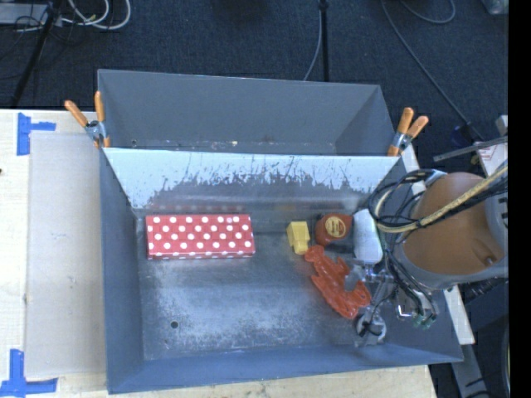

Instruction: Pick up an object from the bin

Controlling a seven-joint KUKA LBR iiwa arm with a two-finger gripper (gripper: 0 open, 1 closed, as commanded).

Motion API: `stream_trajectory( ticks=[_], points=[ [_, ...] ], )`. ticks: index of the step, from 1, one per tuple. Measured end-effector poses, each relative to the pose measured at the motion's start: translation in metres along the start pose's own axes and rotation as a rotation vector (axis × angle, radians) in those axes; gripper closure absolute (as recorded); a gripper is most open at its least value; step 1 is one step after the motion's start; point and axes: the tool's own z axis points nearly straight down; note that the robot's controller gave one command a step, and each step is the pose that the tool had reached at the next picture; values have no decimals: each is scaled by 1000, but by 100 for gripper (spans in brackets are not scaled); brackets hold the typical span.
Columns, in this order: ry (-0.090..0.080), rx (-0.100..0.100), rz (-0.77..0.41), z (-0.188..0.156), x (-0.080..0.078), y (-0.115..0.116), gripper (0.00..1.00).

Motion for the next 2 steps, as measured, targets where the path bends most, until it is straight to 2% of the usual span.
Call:
stream_trajectory(
  ticks=[1, 2],
  points=[
    [-6, 0, 48, 53, -4, -4, 0],
    [-6, -1, 317, 52, -5, -1, 100]
  ],
)
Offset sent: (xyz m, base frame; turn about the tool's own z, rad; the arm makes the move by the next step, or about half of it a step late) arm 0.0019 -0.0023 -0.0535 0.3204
